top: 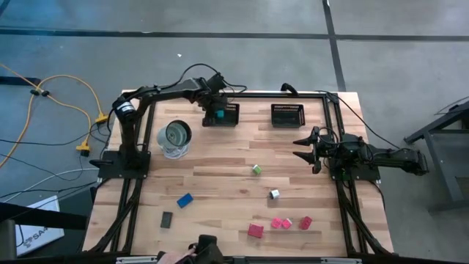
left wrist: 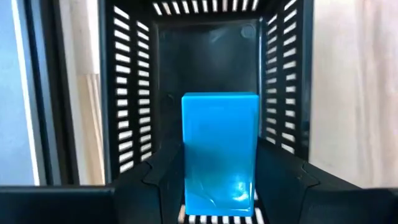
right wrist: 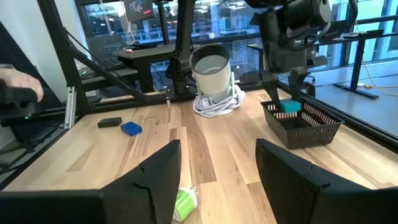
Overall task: Pick & Place Office items
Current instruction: Put the light blue digital clock into the left black bin
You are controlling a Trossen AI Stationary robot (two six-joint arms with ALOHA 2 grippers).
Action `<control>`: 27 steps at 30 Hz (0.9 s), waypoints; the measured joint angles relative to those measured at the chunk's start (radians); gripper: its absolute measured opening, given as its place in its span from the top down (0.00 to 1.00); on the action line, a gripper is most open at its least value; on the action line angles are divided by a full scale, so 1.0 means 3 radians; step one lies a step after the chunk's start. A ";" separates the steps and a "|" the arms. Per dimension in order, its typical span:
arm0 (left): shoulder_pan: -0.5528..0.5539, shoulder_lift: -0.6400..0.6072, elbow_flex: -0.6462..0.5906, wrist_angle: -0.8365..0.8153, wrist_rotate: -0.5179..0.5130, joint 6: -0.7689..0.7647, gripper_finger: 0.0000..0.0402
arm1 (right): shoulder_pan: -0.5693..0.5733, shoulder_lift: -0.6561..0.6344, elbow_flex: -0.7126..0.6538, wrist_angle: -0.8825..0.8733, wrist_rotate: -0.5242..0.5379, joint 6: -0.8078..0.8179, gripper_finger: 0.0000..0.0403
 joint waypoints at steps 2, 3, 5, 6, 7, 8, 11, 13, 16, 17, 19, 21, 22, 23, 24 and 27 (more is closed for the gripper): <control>0.0000 0.0048 0.0000 0.0021 0.0010 0.0030 0.59 | 0.0000 0.0000 0.0000 0.0000 0.0000 0.0000 0.52; 0.0000 0.0076 0.0000 0.0029 0.0015 0.0032 0.59 | 0.0001 0.0000 0.0000 0.0000 -0.0001 0.0000 0.52; 0.0011 0.0110 0.0000 0.0048 0.0033 0.0035 0.59 | 0.0001 0.0000 -0.0001 0.0000 -0.0001 0.0000 0.52; 0.0015 0.0127 0.0000 0.0050 0.0042 0.0035 0.59 | 0.0001 0.0000 -0.0001 0.0000 -0.0001 -0.0001 0.52; 0.0017 0.0136 0.0000 0.0060 0.0051 0.0034 0.59 | 0.0000 0.0000 -0.0001 0.0000 -0.0001 -0.0001 0.52; 0.0018 0.0140 0.0000 0.0051 0.0055 0.0028 0.59 | 0.0001 0.0000 0.0000 0.0000 -0.0001 0.0000 0.52; 0.0018 0.0140 0.0000 0.0047 0.0065 0.0030 0.59 | 0.0001 0.0000 -0.0001 0.0000 -0.0001 0.0000 0.52; 0.0018 0.0141 0.0000 0.0028 0.0065 0.0030 0.59 | 0.0000 0.0000 0.0000 0.0000 0.0000 0.0000 0.52; 0.0018 0.0141 0.0000 0.0024 0.0065 0.0030 0.59 | 0.0001 0.0000 0.0000 0.0000 -0.0001 0.0000 0.52; 0.0013 0.0141 0.0000 0.0020 0.0065 0.0030 0.59 | 0.0001 0.0000 -0.0001 0.0000 -0.0001 0.0000 0.52; 0.0000 0.0141 0.0000 0.0008 0.0053 0.0026 0.59 | 0.0001 0.0000 -0.0001 0.0000 -0.0001 0.0000 0.52; -0.0014 0.0141 0.0000 -0.0024 0.0022 0.0024 0.59 | 0.0001 0.0000 0.0000 0.0000 -0.0001 -0.0001 0.52; -0.0023 0.0141 0.0000 -0.0037 0.0005 0.0005 0.59 | 0.0001 0.0000 -0.0001 0.0000 -0.0001 0.0000 0.52; -0.0028 0.0141 0.0000 -0.0043 0.0001 0.0002 0.59 | 0.0001 0.0000 0.0000 0.0000 -0.0001 -0.0001 0.52; -0.0031 0.0141 0.0000 -0.0040 -0.0004 0.0002 0.59 | 0.0001 -0.0001 -0.0001 0.0000 -0.0001 0.0000 0.52; -0.0032 0.0141 0.0000 -0.0042 -0.0005 -0.0003 0.59 | 0.0000 0.0000 0.0000 0.0000 -0.0001 0.0000 0.52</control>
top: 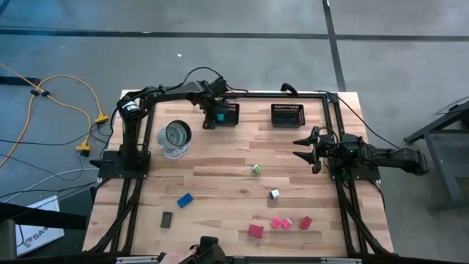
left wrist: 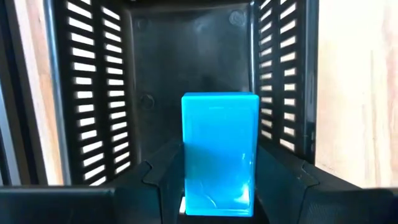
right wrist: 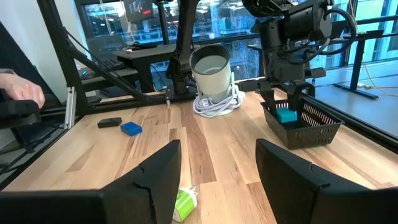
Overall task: Pick & Place Office items
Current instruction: Put the light blue digital clock into the left black bin, then put the blue digital clock into the left black bin
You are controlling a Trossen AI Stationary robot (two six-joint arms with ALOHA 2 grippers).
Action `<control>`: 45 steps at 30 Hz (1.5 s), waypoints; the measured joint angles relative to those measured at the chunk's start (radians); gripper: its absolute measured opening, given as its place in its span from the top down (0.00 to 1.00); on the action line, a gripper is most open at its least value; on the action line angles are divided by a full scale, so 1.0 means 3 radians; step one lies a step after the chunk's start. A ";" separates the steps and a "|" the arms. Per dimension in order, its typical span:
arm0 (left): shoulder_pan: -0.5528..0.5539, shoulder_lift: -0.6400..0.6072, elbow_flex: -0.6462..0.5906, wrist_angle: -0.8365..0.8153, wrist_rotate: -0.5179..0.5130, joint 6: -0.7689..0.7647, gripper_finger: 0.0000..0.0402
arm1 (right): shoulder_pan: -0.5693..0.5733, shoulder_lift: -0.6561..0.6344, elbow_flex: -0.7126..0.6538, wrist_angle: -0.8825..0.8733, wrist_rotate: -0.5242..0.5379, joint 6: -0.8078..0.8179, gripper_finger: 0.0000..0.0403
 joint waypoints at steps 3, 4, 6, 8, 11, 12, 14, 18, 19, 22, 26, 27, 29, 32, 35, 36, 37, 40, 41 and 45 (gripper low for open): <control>-0.0002 0.0000 0.0000 0.0000 0.0000 -0.0023 0.59 | 0.0001 0.0000 -0.0001 0.0000 0.0000 0.0000 0.52; -0.0008 0.0000 0.0000 0.0000 0.0000 -0.0023 0.59 | 0.0001 -0.0001 0.0000 0.0000 0.0000 -0.0001 0.52; -0.0015 0.0000 0.0000 0.0000 -0.0006 -0.0040 0.59 | 0.0001 0.0000 -0.0001 0.0000 0.0000 0.0000 0.52; -0.0017 0.0000 0.0000 -0.0005 -0.0006 -0.0089 0.59 | 0.0001 -0.0001 -0.0001 0.0000 0.0000 -0.0001 0.52; -0.0022 0.0000 0.0000 -0.0027 -0.0005 -0.0166 0.59 | 0.0000 -0.0001 -0.0001 0.0000 0.0000 0.0000 0.52; -0.0024 0.0000 0.0000 -0.0041 -0.0006 -0.0198 0.59 | 0.0001 0.0000 -0.0001 0.0000 0.0000 -0.0001 0.52; -0.0024 0.0000 0.0000 -0.0045 -0.0007 -0.0220 0.59 | 0.0000 0.0000 -0.0001 0.0000 0.0000 -0.0001 0.52; -0.0024 0.0001 0.0000 -0.0061 -0.0008 -0.0222 0.59 | 0.0001 -0.0001 -0.0001 0.0000 0.0000 0.0000 0.52; -0.0024 0.0001 0.0000 -0.0062 -0.0008 -0.0222 0.59 | 0.0001 -0.0001 -0.0001 0.0000 0.0000 -0.0001 0.52; -0.0023 0.0001 0.0000 -0.0077 -0.0004 -0.0221 0.59 | 0.0000 0.0000 -0.0001 0.0000 0.0000 0.0000 0.52; -0.0017 0.0001 0.0000 -0.0076 0.0004 -0.0181 0.59 | 0.0001 0.0000 -0.0001 0.0000 0.0000 0.0000 0.52; -0.0017 0.0001 0.0000 -0.0076 0.0005 -0.0177 0.59 | 0.0000 0.0000 -0.0001 0.0000 0.0000 0.0000 0.52; -0.0017 0.0001 0.0000 -0.0076 0.0008 -0.0170 0.57 | 0.0001 0.0000 -0.0001 0.0000 0.0000 0.0000 0.52; -0.0010 0.0001 -0.0001 -0.0076 0.0029 -0.0130 0.56 | 0.0001 -0.0001 0.0000 0.0000 -0.0001 -0.0001 0.52; -0.0003 0.0001 -0.0001 -0.0075 0.0075 -0.0096 0.56 | 0.0001 0.0000 -0.0001 0.0000 -0.0001 0.0000 0.52; -0.0001 0.0001 -0.0001 -0.0075 0.0079 -0.0095 0.56 | 0.0001 -0.0001 -0.0001 0.0000 0.0000 -0.0001 0.52; -0.0001 0.0001 -0.0001 -0.0075 0.0080 -0.0095 0.55 | 0.0001 0.0000 -0.0001 0.0000 0.0000 -0.0001 0.52; 0.0015 0.0001 -0.0001 -0.0075 0.0088 -0.0095 0.55 | 0.0000 0.0000 0.0000 0.0000 0.0000 -0.0001 0.52; 0.0019 0.0001 -0.0001 -0.0075 0.0096 -0.0095 0.55 | 0.0001 0.0000 -0.0001 0.0000 0.0000 -0.0001 0.52; 0.0019 0.0001 -0.0001 -0.0074 0.0103 -0.0092 0.55 | 0.0001 -0.0001 -0.0001 0.0000 0.0000 0.0000 0.52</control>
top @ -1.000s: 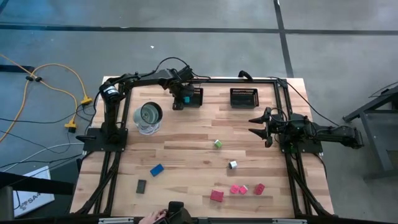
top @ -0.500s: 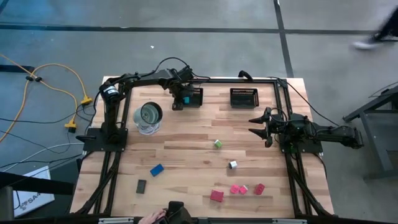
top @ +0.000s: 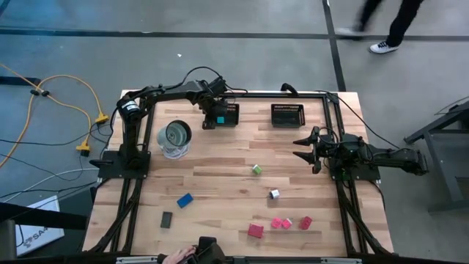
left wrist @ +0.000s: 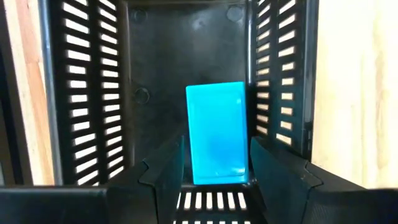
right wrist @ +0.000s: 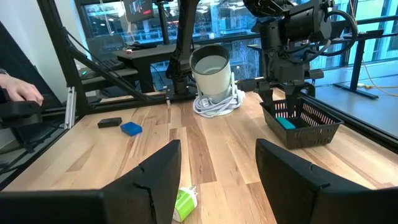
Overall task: Pick & Place Office items
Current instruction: Put the blue digital clock into the left black bin
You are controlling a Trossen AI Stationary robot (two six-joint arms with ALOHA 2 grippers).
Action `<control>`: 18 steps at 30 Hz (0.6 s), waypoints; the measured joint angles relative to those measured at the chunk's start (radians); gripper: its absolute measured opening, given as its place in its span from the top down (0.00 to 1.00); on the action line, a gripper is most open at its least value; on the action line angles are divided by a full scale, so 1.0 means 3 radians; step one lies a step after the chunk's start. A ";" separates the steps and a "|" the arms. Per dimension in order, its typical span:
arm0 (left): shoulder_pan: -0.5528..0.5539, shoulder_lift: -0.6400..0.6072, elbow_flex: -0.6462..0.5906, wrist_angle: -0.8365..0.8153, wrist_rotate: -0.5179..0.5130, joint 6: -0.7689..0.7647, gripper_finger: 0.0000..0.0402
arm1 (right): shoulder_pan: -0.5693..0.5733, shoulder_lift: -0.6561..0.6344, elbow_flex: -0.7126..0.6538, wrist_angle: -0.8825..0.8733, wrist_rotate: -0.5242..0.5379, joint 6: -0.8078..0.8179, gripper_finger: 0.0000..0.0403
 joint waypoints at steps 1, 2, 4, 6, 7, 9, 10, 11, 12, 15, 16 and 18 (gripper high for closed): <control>0.0000 0.0000 0.0000 0.0001 -0.0004 0.0001 0.55 | 0.0000 0.0001 0.0000 0.0000 0.0000 0.0000 0.52; 0.0000 0.0000 0.0000 0.0006 -0.0009 0.0008 0.55 | 0.0000 0.0001 0.0001 0.0000 0.0000 0.0000 0.52; 0.0000 0.0000 0.0000 0.0026 -0.0021 0.0045 0.55 | -0.0001 0.0000 0.0000 0.0000 0.0000 -0.0001 0.52; 0.0001 0.0000 0.0000 0.0029 -0.0029 0.0081 0.55 | -0.0001 0.0001 0.0001 0.0000 0.0000 0.0000 0.52; 0.0001 0.0000 0.0001 0.0033 -0.0031 0.0086 0.55 | 0.0000 0.0001 0.0001 0.0000 -0.0001 0.0000 0.52; 0.0001 0.0000 0.0022 0.0031 -0.0032 0.0087 0.55 | -0.0001 0.0001 0.0001 -0.0001 -0.0001 -0.0001 0.52; 0.0002 0.0000 0.0039 0.0034 -0.0033 0.0087 0.55 | -0.0001 0.0000 0.0001 0.0000 -0.0001 0.0000 0.52; 0.0002 0.0000 0.0060 0.0033 -0.0033 0.0087 0.55 | 0.0000 0.0001 0.0000 0.0000 0.0000 0.0000 0.52; 0.0002 0.0000 0.0081 0.0027 -0.0032 0.0088 0.55 | -0.0001 0.0001 0.0000 0.0000 0.0000 -0.0001 0.52; 0.0002 0.0000 0.0144 -0.0025 -0.0033 0.0088 0.55 | -0.0001 0.0001 0.0001 0.0000 0.0000 -0.0001 0.52; 0.0002 0.0000 0.0174 -0.0066 -0.0033 0.0088 0.55 | -0.0001 0.0001 0.0000 0.0000 0.0000 0.0000 0.52; -0.0001 0.0000 0.0237 -0.0160 -0.0036 0.0084 0.55 | 0.0000 0.0001 0.0001 0.0000 0.0000 0.0000 0.52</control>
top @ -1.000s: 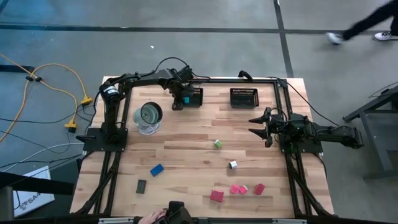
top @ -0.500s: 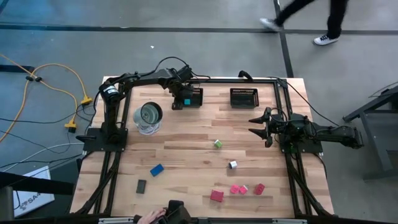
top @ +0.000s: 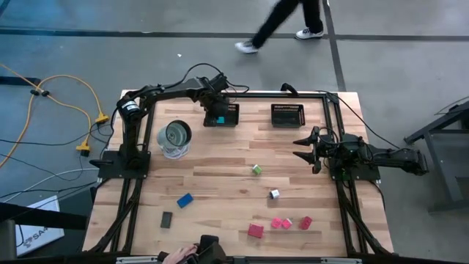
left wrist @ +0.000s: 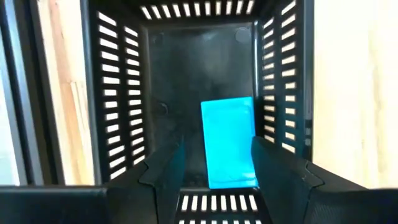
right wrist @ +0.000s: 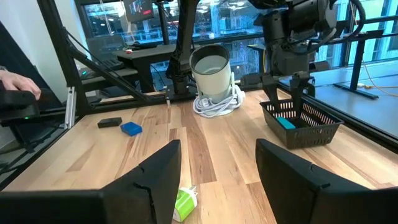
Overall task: Pick & Place Office items
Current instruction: Put the blue digital clock into the left black bin
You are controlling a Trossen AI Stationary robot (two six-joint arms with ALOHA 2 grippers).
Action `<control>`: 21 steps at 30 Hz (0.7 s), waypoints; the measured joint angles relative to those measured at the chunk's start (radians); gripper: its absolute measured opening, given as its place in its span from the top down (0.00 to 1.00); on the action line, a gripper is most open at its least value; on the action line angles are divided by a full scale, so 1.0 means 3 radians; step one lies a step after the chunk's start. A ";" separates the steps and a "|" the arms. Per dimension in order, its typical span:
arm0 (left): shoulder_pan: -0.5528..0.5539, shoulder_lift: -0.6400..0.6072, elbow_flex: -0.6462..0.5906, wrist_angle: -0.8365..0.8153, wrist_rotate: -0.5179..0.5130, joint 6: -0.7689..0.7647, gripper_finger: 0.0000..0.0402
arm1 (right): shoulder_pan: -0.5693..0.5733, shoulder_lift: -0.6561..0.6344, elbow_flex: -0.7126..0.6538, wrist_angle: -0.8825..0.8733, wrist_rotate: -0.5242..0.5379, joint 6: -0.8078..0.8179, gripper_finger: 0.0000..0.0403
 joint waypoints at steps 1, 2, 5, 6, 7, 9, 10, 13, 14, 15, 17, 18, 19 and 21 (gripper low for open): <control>0.0000 -0.0002 0.0033 -0.0057 0.0000 -0.0001 0.55 | 0.0000 0.0000 -0.0001 0.0000 0.0000 -0.0001 0.52; 0.0001 -0.0014 0.0053 -0.0095 0.0000 -0.0001 0.55 | 0.0000 -0.0001 -0.0001 0.0000 0.0000 -0.0001 0.52; -0.0007 -0.0103 0.0063 -0.0171 -0.0032 0.0001 0.55 | -0.0001 0.0000 0.0000 0.0000 0.0000 0.0000 0.52; -0.0009 -0.0144 0.0063 -0.0175 -0.0048 0.0002 0.55 | 0.0000 0.0000 0.0000 0.0000 -0.0001 0.0000 0.52; -0.0017 -0.0191 0.0064 -0.0176 -0.0059 -0.0001 0.55 | -0.0001 0.0000 -0.0001 0.0000 0.0000 0.0000 0.52; -0.0040 -0.0265 0.0067 -0.0179 -0.0072 -0.0013 0.55 | 0.0000 -0.0001 -0.0001 0.0000 0.0000 -0.0001 0.52; -0.0056 -0.0299 0.0069 -0.0174 -0.0072 -0.0013 0.55 | 0.0000 0.0000 0.0000 0.0000 0.0000 -0.0001 0.52; -0.0123 -0.0367 0.0069 -0.0183 -0.0074 -0.0042 0.55 | 0.0000 0.0000 -0.0001 0.0000 0.0000 0.0000 0.52; -0.0146 -0.0378 0.0069 -0.0199 -0.0081 -0.0069 0.55 | -0.0001 0.0000 -0.0001 0.0000 0.0000 -0.0001 0.52; -0.0172 -0.0379 0.0069 -0.0220 -0.0086 -0.0094 0.55 | -0.0001 0.0000 0.0000 0.0000 0.0000 -0.0001 0.52; -0.0216 -0.0378 0.0069 -0.0257 -0.0087 -0.0192 0.55 | 0.0000 0.0000 0.0000 0.0000 0.0000 0.0000 0.52; -0.0239 -0.0378 0.0069 -0.0279 -0.0086 -0.0244 0.55 | 0.0000 0.0000 0.0000 0.0000 0.0000 -0.0001 0.52; -0.0266 -0.0378 0.0069 -0.0297 -0.0087 -0.0301 0.55 | 0.0000 0.0000 0.0000 0.0000 0.0000 0.0000 0.52; -0.0332 -0.0379 0.0069 -0.0371 -0.0095 -0.0455 0.55 | 0.0000 -0.0001 -0.0001 0.0000 -0.0001 0.0000 0.52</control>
